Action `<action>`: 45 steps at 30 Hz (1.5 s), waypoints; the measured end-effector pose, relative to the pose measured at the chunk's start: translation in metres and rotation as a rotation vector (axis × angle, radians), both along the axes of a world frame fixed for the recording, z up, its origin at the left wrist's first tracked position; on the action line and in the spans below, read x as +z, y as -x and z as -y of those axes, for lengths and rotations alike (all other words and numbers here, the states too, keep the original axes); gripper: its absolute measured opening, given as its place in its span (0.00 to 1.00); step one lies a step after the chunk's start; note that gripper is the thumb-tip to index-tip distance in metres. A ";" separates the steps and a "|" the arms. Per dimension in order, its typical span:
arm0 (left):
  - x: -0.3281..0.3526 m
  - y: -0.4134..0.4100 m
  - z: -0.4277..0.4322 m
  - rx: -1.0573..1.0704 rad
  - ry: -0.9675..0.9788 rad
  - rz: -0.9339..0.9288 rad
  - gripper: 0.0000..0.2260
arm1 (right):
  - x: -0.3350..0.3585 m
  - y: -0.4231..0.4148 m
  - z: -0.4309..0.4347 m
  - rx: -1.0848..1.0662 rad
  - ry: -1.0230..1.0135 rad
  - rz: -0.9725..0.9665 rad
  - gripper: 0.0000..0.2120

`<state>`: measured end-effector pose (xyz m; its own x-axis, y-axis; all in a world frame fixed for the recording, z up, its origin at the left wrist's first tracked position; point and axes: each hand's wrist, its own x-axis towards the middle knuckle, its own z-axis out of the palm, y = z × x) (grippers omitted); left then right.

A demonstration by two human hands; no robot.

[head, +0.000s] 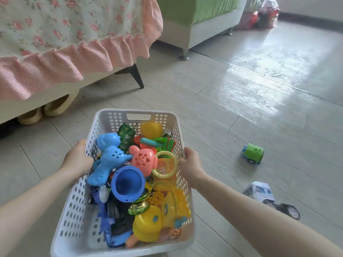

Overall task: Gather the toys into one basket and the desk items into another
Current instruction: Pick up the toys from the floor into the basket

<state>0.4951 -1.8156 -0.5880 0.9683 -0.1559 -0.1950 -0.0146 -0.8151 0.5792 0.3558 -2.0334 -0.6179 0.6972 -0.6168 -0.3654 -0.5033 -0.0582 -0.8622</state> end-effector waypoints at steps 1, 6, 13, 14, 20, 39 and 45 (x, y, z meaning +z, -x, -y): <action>0.003 -0.001 0.018 -0.034 0.001 0.005 0.16 | 0.001 0.007 0.012 -0.043 0.008 0.007 0.08; 0.003 0.002 0.100 -0.196 0.009 0.025 0.18 | 0.005 0.042 0.071 -0.215 0.102 -0.036 0.09; -0.026 0.025 0.179 -0.329 0.040 -0.044 0.16 | -0.013 0.084 0.135 -0.283 0.203 -0.108 0.07; -0.028 0.025 0.183 -0.336 0.032 -0.044 0.16 | -0.016 0.087 0.139 -0.276 0.198 -0.104 0.06; -0.032 0.027 0.186 -0.319 0.020 -0.028 0.17 | -0.012 0.093 0.189 -0.267 0.506 -0.070 0.12; -0.036 0.025 0.184 -0.297 0.040 -0.038 0.17 | -0.035 0.107 0.249 -0.094 0.665 -0.481 0.19; -0.031 0.030 0.186 -0.300 0.029 -0.058 0.15 | 0.020 0.084 0.221 -0.321 0.785 0.004 0.20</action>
<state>0.4649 -2.0019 -0.6194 0.8655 -0.4399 -0.2395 -0.2191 -0.7625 0.6088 0.2720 -2.2545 -0.5977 0.4454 -0.8588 0.2534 -0.5945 -0.4952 -0.6335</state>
